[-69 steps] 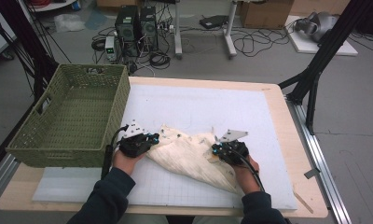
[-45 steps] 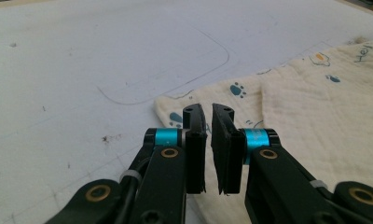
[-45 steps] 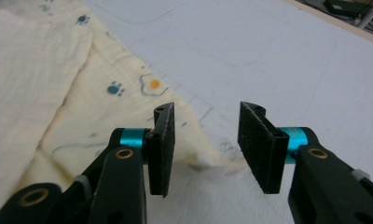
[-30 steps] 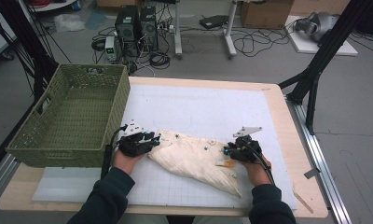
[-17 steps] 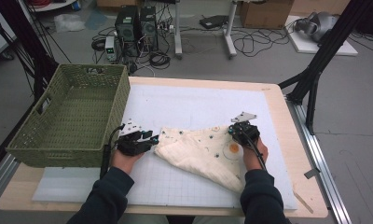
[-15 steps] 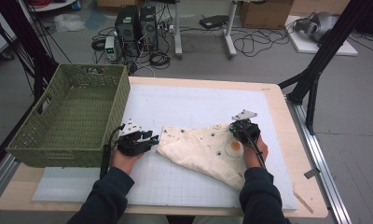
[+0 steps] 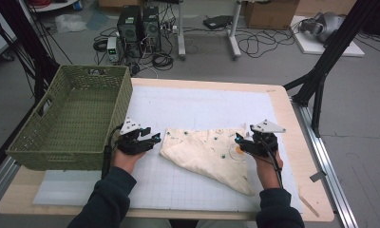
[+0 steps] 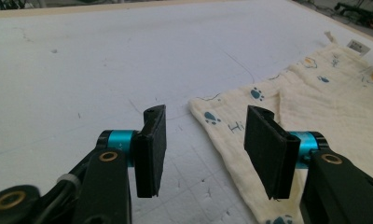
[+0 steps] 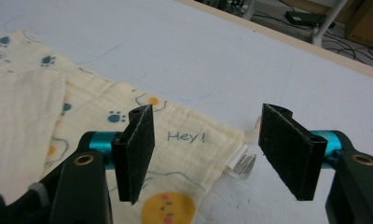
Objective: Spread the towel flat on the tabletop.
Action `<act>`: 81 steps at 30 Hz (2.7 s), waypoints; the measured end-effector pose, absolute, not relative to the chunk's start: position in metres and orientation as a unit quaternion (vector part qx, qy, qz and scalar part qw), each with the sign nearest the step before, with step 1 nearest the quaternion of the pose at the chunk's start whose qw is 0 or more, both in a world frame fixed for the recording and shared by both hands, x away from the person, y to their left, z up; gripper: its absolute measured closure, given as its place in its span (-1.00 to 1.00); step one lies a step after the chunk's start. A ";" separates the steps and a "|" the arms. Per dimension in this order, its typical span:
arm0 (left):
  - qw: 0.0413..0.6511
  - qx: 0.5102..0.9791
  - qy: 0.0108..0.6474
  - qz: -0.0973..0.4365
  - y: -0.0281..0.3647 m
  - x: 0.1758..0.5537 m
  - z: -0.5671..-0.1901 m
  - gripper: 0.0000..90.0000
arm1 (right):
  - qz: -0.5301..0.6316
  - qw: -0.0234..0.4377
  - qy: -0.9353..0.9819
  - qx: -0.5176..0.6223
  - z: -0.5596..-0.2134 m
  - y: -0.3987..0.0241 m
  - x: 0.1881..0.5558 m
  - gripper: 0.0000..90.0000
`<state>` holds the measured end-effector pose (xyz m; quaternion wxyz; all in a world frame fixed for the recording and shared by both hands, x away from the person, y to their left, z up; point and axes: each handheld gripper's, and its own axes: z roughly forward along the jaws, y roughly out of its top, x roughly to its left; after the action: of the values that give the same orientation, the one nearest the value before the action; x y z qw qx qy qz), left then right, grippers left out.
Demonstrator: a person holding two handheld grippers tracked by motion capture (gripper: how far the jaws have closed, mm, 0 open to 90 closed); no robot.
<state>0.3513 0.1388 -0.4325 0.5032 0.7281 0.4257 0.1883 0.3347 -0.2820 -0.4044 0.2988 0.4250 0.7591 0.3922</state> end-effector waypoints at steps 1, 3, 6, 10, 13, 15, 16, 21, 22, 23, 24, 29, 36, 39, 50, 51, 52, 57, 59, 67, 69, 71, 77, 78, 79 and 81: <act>0.501 0.729 0.427 0.187 0.138 0.353 -0.431 0.05 | 0.394 0.300 0.760 0.420 -0.404 -0.283 0.332 -0.25; 0.500 0.727 0.432 0.184 0.133 0.357 -0.429 0.01 | 0.398 0.300 0.761 0.415 -0.404 -0.284 0.327 -0.33; 0.503 0.725 0.434 0.182 0.127 0.363 -0.425 0.00 | 0.400 0.301 0.763 0.408 -0.404 -0.284 0.322 -0.34; 0.508 0.719 0.439 0.176 0.118 0.371 -0.420 -0.01 | 0.407 0.303 0.765 0.397 -0.400 -0.284 0.317 -0.35; 0.499 0.729 0.435 0.176 0.110 0.379 -0.417 -0.03 | 0.408 0.304 0.763 0.398 -0.399 -0.285 0.316 -0.36; 0.494 0.735 0.432 0.173 0.104 0.384 -0.417 -0.03 | 0.409 0.302 0.763 0.399 -0.400 -0.286 0.317 -0.36; 0.487 0.740 0.431 0.171 0.100 0.388 -0.418 -0.04 | 0.410 0.299 0.763 0.401 -0.400 -0.287 0.317 -0.37; 0.445 0.767 0.426 0.179 0.086 0.399 -0.431 -0.04 | 0.423 0.290 0.764 0.392 -0.402 -0.286 0.318 -0.38; 0.436 0.772 0.425 0.181 0.084 0.401 -0.434 -0.05 | 0.422 0.288 0.765 0.392 -0.403 -0.285 0.318 -0.38; 0.424 0.781 0.422 0.180 0.083 0.402 -0.437 -0.05 | 0.421 0.287 0.766 0.392 -0.403 -0.285 0.319 -0.38; 0.415 0.786 0.423 0.176 0.082 0.403 -0.441 -0.05 | 0.422 0.282 0.767 0.392 -0.404 -0.285 0.319 -0.38; 0.390 0.806 0.406 0.184 0.075 0.402 -0.447 -0.05 | 0.428 0.280 0.768 0.385 -0.404 -0.283 0.319 -0.39; 0.393 0.815 0.387 0.180 0.071 0.401 -0.449 0.24 | 0.430 0.279 0.767 0.386 -0.404 -0.283 0.319 -0.39; 0.399 0.819 0.373 0.177 0.068 0.400 -0.449 0.84 | 0.428 0.278 0.766 0.390 -0.404 -0.283 0.320 -0.39; 0.429 0.728 0.480 0.235 0.101 0.422 -0.446 0.90 | 0.415 0.273 0.767 0.405 -0.409 -0.282 0.326 -0.38; 0.435 0.716 0.491 0.238 0.104 0.423 -0.446 0.90 | 0.411 0.272 0.767 0.411 -0.410 -0.283 0.327 -0.38; 0.440 0.707 0.500 0.238 0.107 0.424 -0.445 0.90 | 0.408 0.271 0.765 0.418 -0.412 -0.283 0.329 -0.38; 0.444 0.707 0.498 0.235 0.107 0.426 -0.448 0.90 | 0.411 0.241 0.761 0.441 -0.424 -0.282 0.348 -0.21; 0.445 0.709 0.498 0.229 0.107 0.426 -0.449 0.90 | 0.403 0.218 0.767 0.449 -0.431 -0.277 0.360 -0.16; 0.458 0.693 0.510 0.225 0.113 0.428 -0.446 0.90 | 0.359 0.190 0.801 0.440 -0.446 -0.257 0.385 0.89; 0.459 0.695 0.508 0.220 0.112 0.428 -0.446 0.90 | 0.344 0.217 0.805 0.431 -0.446 -0.256 0.389 0.95; 0.467 0.693 0.503 0.218 0.111 0.427 -0.446 0.90 | 0.345 0.215 0.801 0.439 -0.445 -0.261 0.395 0.96; 0.473 0.692 0.502 0.213 0.108 0.429 -0.449 0.88 | 0.335 0.255 0.777 0.467 -0.442 -0.274 0.411 0.96; 0.471 0.694 0.499 0.219 0.107 0.429 -0.449 0.84 | 0.337 0.255 0.775 0.470 -0.442 -0.274 0.412 0.95; 0.469 0.695 0.495 0.228 0.106 0.428 -0.448 0.68 | 0.338 0.258 0.775 0.467 -0.442 -0.273 0.412 0.90; 0.464 0.699 0.487 0.241 0.107 0.427 -0.446 0.34 | 0.338 0.254 0.778 0.466 -0.442 -0.271 0.411 0.63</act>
<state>0.4269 0.1069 -0.4463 0.4643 0.6993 0.4872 0.2408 0.4107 -0.2711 -0.4420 0.2540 0.4657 0.7775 0.3377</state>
